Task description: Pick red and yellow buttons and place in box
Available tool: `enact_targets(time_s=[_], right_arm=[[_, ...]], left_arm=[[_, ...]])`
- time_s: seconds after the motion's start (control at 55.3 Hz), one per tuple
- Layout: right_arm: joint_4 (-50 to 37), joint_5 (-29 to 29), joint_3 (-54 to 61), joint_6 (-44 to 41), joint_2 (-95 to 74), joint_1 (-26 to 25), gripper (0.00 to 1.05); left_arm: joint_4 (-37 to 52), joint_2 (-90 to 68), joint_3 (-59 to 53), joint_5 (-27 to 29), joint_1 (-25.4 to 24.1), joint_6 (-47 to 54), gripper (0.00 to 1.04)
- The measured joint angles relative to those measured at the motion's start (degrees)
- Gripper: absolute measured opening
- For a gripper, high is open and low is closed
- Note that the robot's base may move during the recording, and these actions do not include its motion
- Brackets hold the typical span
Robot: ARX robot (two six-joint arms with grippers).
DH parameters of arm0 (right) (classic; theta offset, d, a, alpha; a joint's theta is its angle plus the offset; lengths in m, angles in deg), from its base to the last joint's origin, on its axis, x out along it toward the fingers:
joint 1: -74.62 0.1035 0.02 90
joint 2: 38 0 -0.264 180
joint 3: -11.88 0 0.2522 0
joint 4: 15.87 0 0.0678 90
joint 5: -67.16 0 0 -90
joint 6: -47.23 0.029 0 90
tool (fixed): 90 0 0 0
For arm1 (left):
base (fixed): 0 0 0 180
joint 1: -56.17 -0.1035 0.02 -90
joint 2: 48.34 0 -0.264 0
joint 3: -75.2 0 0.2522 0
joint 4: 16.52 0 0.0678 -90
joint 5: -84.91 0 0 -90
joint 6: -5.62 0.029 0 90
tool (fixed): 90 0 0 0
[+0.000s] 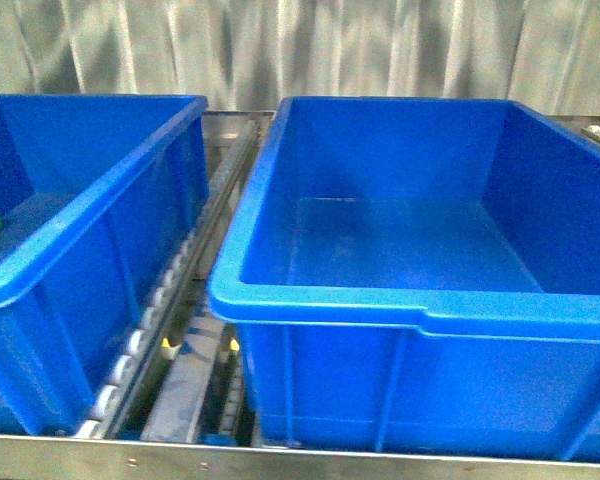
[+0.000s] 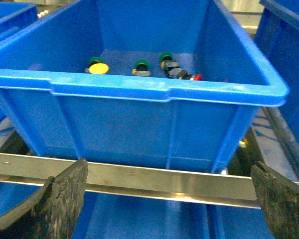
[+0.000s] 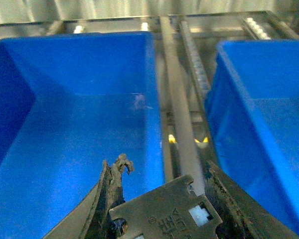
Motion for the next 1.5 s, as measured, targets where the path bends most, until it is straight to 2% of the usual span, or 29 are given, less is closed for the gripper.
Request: enact_targets(time_s=[0.199,0.362,0.542,0.85,1.067,1.229,1.446,1.5], right_arm=[[0.37,2.67,-0.63,0.22,0.00,-2.58,0.40],[-2.82,2.71,-1.79,0.20,-1.95,-4.81,0.40],[-4.33,1.90,-8.20,-1.03,-10.91,-7.85,0.40],[2.99,2.12,-25.51,-9.92,-31.19,-6.16,0.40],[8.20,-1.05,-35.32,-16.13,-45.11,-4.46,0.40],[14.60,-1.20,-40.44,-19.78,-51.21,-4.50,0.40],[14.71,-0.94,-44.09,-21.49,-54.51,-4.72,0.70],[14.49,0.37,-44.15,-20.94,-53.94,-4.81,0.80]], left_arm=[[0.04,0.00,0.00,0.00,0.00,0.00,0.97],[0.07,0.00,0.00,0.02,0.00,0.00,0.97],[0.09,0.00,0.00,-0.13,0.00,0.11,0.97],[0.09,0.00,0.00,0.00,0.00,0.11,0.97],[0.09,0.00,0.00,0.00,0.00,0.11,0.97],[0.09,0.00,0.00,-0.02,0.00,0.11,0.97],[0.09,0.00,0.00,0.00,0.00,0.11,0.97],[0.09,0.00,0.00,0.00,0.00,0.11,0.97]])
